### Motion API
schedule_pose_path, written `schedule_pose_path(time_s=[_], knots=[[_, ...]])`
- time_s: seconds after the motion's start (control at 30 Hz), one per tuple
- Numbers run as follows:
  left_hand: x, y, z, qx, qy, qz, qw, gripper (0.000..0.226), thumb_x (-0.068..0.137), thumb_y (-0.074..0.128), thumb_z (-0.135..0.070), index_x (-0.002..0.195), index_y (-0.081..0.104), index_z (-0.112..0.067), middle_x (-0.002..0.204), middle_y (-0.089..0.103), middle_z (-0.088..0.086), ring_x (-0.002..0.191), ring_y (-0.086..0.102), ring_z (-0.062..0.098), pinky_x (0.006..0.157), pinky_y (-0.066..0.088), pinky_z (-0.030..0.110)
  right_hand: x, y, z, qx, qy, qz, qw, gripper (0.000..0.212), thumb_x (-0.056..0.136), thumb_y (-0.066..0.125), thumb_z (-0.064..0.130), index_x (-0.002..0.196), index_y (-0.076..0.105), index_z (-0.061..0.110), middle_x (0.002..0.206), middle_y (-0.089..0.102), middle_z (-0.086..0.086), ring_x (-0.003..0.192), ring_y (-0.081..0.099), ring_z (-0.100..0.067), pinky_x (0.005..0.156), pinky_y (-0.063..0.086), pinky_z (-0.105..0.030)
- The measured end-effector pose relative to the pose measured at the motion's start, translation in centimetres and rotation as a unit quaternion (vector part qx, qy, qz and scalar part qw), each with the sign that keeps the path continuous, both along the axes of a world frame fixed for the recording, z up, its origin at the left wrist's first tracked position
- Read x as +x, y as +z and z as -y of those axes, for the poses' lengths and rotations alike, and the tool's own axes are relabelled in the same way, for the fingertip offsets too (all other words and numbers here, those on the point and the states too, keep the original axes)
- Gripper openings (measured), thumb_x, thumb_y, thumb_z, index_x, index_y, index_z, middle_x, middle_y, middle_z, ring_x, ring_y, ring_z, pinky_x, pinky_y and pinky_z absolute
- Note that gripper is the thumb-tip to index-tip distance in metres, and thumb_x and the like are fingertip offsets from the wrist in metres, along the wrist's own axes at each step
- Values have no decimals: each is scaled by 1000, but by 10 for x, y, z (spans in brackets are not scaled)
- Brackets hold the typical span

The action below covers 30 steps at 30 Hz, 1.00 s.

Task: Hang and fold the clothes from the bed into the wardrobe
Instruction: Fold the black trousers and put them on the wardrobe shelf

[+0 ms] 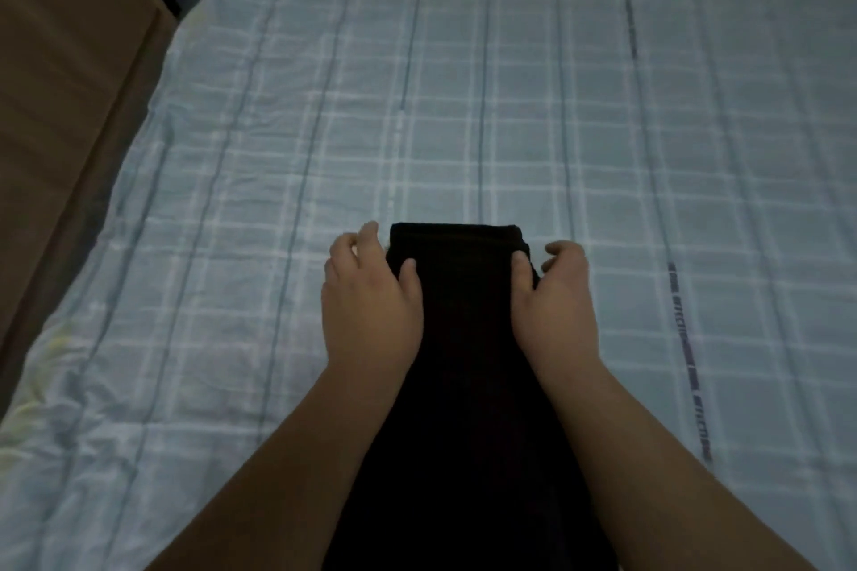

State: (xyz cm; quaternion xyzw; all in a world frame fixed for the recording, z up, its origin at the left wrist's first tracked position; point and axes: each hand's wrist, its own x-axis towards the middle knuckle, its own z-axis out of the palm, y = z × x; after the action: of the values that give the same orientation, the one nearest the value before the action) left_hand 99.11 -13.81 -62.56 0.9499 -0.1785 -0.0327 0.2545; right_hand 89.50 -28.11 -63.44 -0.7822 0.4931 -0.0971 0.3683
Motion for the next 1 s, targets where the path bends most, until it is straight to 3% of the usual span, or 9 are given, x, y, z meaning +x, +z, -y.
schedule_pose_path(time_s=[0.07,0.1,0.2,0.3,0.47,0.7,0.87,1.0], knots=[[-23,11,-15,-31,-101,58,993,50,100,45,-25,147,38,-11,154,35,13,142,33,28,115,32,42,-22,14,-22,-89,76,71,991,41,102,42,32,140,43,15,136,48,4,122,48,-11,101,39,-27],[-34,9,-22,-16,-163,64,984,52,100,40,-26,150,36,-12,158,31,11,148,24,27,120,23,44,-33,15,-34,-127,136,71,980,45,102,39,29,144,42,14,144,46,2,134,41,-13,111,34,-30],[-48,-19,-34,93,-247,22,964,60,101,22,-41,155,24,-15,163,21,8,152,11,24,122,18,47,-51,-3,-58,-170,295,-43,939,59,101,25,39,155,28,15,163,23,-3,152,12,-17,123,15,-41],[-40,-49,-33,156,-260,-2,953,67,100,14,-49,158,14,-15,165,13,9,153,6,23,122,18,48,-49,-29,-57,-165,333,-132,919,68,101,11,51,159,12,17,166,7,-3,153,0,-18,125,10,-46],[-35,-58,-28,154,-269,12,951,66,100,16,-47,158,17,-15,165,15,9,152,9,25,122,16,48,-47,-48,-52,-187,325,-141,916,68,101,16,49,159,15,13,166,12,-7,154,7,-23,123,15,-49],[-117,14,-110,100,-252,2,962,62,99,25,-37,156,21,-12,163,20,10,152,9,27,123,11,47,-133,34,-123,-160,301,-78,937,62,103,26,36,159,11,14,167,9,-4,154,1,-18,125,6,-42],[-212,7,-181,158,-311,-14,937,62,98,32,-40,154,28,-13,160,28,12,150,19,28,120,23,50,-216,39,-190,-156,363,-152,906,64,101,27,43,158,17,16,166,12,-4,154,3,-19,124,11,-46],[-233,-22,-200,195,-319,-1,927,63,99,37,-47,156,25,-22,161,26,12,151,18,29,122,18,49,-243,10,-198,-164,382,-215,884,68,100,24,50,158,18,16,166,14,-5,154,5,-22,124,10,-46]])
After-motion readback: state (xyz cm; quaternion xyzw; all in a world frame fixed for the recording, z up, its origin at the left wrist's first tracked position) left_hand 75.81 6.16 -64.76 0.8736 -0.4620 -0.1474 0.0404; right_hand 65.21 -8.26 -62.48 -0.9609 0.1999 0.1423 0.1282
